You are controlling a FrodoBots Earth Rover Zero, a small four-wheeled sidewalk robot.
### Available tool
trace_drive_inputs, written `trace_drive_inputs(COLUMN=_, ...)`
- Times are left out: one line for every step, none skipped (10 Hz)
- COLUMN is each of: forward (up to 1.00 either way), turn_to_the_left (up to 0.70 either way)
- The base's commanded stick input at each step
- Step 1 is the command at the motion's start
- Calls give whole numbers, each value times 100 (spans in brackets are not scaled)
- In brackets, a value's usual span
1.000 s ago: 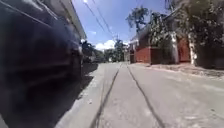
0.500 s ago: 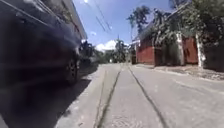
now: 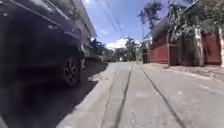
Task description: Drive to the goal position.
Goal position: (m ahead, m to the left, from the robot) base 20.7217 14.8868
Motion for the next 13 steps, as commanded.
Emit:
trace_drive_inputs(forward=100, turn_to_the_left=0)
trace_drive_inputs(forward=100, turn_to_the_left=0)
trace_drive_inputs(forward=100, turn_to_the_left=2)
trace_drive_inputs(forward=100, turn_to_the_left=-23)
trace_drive_inputs(forward=100, turn_to_the_left=-40)
trace_drive_inputs(forward=100, turn_to_the_left=-31)
trace_drive_inputs(forward=100, turn_to_the_left=-15)
trace_drive_inputs(forward=100, turn_to_the_left=0)
trace_drive_inputs(forward=100, turn_to_the_left=9)
trace_drive_inputs(forward=100, turn_to_the_left=14)
trace_drive_inputs(forward=100, turn_to_the_left=10)
trace_drive_inputs(forward=100, turn_to_the_left=5)
trace_drive_inputs(forward=100, turn_to_the_left=2)
